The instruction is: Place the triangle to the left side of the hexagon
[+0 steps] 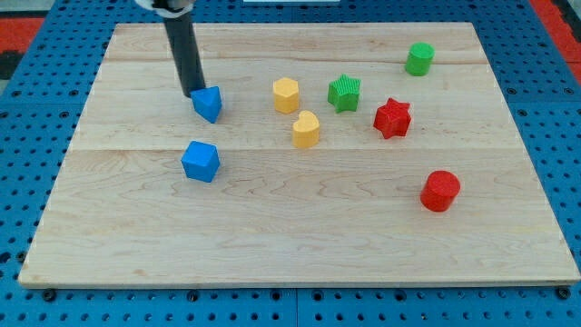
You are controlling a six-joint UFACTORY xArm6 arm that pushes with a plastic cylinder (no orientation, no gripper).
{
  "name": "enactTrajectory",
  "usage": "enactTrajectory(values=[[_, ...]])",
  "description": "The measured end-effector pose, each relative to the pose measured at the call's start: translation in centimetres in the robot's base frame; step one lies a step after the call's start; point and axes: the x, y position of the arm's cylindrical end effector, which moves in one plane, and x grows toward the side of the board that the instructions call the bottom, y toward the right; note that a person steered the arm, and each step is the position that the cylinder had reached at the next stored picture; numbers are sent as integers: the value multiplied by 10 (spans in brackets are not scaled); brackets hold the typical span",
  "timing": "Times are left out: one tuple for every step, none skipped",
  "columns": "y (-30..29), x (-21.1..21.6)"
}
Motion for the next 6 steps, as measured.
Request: enactTrajectory(values=[[-15,11],[1,26],[37,32],[67,33],[24,32],[-53,13]])
